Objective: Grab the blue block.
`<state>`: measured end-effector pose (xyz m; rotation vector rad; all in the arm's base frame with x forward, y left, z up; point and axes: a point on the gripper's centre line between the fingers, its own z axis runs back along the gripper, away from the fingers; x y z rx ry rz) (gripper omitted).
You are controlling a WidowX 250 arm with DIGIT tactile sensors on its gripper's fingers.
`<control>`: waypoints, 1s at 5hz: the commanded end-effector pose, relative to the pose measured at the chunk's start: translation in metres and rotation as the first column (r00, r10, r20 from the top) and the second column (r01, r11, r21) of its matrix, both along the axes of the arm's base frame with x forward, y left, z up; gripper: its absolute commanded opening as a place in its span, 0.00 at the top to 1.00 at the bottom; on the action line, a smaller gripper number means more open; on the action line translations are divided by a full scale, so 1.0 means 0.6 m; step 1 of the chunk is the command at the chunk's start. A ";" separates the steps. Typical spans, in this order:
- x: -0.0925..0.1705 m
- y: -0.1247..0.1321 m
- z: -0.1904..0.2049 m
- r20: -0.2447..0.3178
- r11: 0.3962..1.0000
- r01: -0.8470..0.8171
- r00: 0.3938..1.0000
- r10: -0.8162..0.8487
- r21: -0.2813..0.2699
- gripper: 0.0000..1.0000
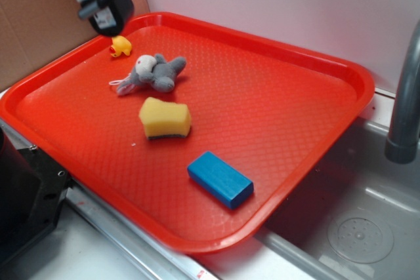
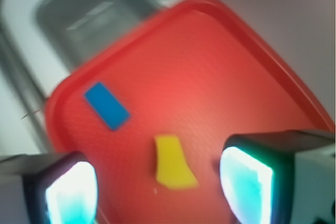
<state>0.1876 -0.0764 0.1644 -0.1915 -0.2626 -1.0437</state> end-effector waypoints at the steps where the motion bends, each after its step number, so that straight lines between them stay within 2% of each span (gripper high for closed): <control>1: -0.035 -0.040 -0.023 0.047 0.906 0.417 0.906 -0.421 0.069 0.00; 2: -0.050 -0.059 -0.052 0.071 0.867 0.488 0.865 -0.496 0.103 0.00; 5: -0.050 -0.106 -0.141 0.006 0.900 0.381 0.920 -0.391 0.209 0.00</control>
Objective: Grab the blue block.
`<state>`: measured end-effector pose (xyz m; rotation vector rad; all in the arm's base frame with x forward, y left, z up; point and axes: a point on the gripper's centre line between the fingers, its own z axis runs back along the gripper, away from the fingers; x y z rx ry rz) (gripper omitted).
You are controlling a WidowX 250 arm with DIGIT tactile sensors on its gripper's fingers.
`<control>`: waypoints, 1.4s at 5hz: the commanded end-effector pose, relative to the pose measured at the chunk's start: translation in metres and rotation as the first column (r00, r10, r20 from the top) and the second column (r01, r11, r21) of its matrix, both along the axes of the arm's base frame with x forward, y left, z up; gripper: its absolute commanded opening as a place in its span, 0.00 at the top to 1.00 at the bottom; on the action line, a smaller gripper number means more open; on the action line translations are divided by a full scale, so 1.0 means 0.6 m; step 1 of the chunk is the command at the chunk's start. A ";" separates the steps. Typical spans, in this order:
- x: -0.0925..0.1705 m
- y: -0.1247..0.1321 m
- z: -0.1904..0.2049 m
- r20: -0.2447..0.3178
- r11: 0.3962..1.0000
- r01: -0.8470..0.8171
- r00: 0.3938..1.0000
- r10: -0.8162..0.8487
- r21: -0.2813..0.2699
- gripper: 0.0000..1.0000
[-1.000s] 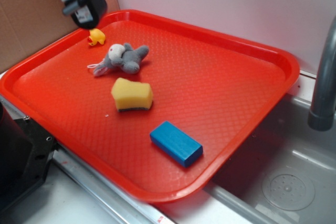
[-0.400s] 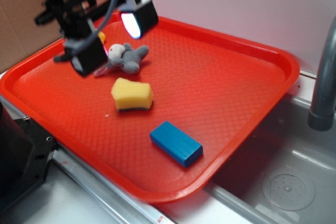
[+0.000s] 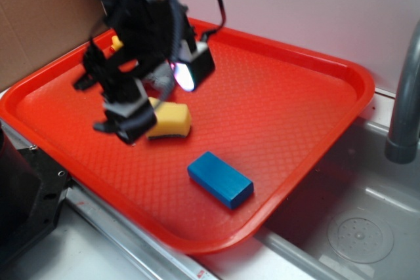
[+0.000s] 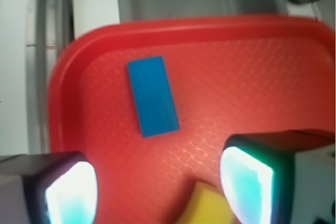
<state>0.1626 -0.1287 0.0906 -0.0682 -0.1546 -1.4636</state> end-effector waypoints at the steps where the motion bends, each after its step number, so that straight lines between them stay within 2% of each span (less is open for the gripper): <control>1: -0.004 -0.028 -0.054 0.015 0.997 0.019 1.000 -0.020 0.069 0.00; 3: -0.016 -0.039 -0.099 -0.010 0.991 0.058 0.998 -0.057 0.124 0.00; 4: -0.015 -0.040 -0.106 -0.009 0.990 0.048 0.999 -0.047 0.134 0.00; 5: -0.016 -0.043 -0.112 -0.018 0.989 0.046 0.999 -0.044 0.140 0.19; 6: -0.012 -0.044 -0.112 -0.017 0.989 0.032 0.999 -0.030 0.146 1.00; 7: -0.005 -0.040 -0.107 -0.029 0.990 0.017 0.999 -0.014 0.138 1.00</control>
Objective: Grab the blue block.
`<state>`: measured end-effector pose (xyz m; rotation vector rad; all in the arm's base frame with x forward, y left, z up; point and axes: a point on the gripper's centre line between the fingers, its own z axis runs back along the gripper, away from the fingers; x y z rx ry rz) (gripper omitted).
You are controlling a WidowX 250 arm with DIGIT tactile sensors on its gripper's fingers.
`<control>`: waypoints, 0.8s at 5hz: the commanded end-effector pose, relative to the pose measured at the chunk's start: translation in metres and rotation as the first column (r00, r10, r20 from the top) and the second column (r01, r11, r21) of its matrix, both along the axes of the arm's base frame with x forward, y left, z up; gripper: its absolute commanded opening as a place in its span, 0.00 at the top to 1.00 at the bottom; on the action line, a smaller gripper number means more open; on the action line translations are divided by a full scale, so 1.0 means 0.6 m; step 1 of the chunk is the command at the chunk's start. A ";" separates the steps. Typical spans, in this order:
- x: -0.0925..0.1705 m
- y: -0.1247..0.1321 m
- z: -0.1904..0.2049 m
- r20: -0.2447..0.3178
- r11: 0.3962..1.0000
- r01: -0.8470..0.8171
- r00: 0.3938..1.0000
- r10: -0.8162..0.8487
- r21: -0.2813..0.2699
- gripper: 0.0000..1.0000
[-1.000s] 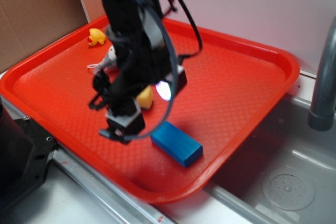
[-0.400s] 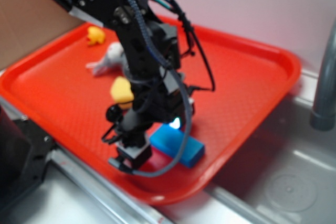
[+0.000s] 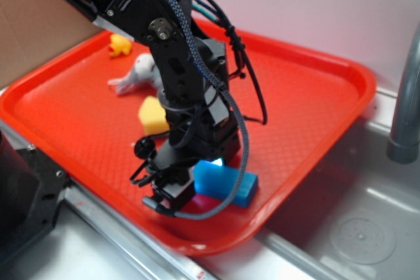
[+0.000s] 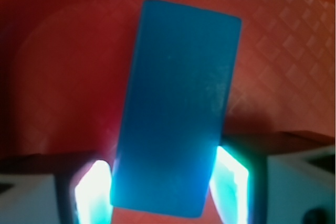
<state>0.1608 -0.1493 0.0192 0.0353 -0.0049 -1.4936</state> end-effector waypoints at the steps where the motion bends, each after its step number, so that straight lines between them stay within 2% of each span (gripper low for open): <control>1: 0.014 0.014 0.046 -0.024 0.988 -0.138 0.990 0.137 -0.063 1.00; 2: 0.035 0.061 0.111 -0.056 0.921 -0.380 0.925 0.376 -0.088 1.00; 3: 0.040 0.095 0.154 -0.053 0.799 -0.596 0.803 0.594 -0.078 1.00; 4: 0.035 0.145 0.219 -0.049 0.626 -0.774 0.632 0.774 -0.100 1.00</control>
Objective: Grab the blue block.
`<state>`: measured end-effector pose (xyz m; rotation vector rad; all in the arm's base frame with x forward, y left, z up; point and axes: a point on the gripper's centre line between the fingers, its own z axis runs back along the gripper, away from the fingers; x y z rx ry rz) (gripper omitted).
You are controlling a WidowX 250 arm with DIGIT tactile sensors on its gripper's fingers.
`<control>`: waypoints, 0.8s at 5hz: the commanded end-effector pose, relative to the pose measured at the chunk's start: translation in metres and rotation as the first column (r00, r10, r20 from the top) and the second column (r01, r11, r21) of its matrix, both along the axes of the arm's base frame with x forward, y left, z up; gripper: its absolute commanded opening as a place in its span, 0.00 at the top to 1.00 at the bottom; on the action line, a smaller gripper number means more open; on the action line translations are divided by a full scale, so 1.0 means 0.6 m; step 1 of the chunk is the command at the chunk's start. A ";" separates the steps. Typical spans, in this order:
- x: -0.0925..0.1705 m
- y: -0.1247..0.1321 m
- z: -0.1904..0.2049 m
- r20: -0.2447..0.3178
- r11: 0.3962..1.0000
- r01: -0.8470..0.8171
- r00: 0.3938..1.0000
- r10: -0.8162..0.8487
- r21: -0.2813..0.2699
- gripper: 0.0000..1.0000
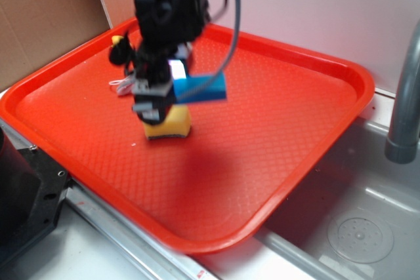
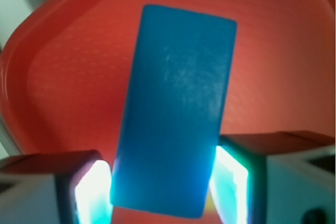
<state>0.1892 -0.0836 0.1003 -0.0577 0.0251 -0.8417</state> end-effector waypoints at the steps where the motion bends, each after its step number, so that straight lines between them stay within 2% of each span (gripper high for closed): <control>1: -0.021 0.078 0.132 0.055 0.882 -0.469 0.880 0.471 -0.038 1.00; 2: -0.031 0.104 0.162 0.064 0.739 -0.673 0.736 0.674 -0.048 1.00; 3: -0.032 0.112 0.175 0.083 0.550 -0.834 0.546 0.834 -0.041 1.00; 4: -0.024 0.108 0.167 0.081 0.535 -0.844 0.532 0.843 -0.025 1.00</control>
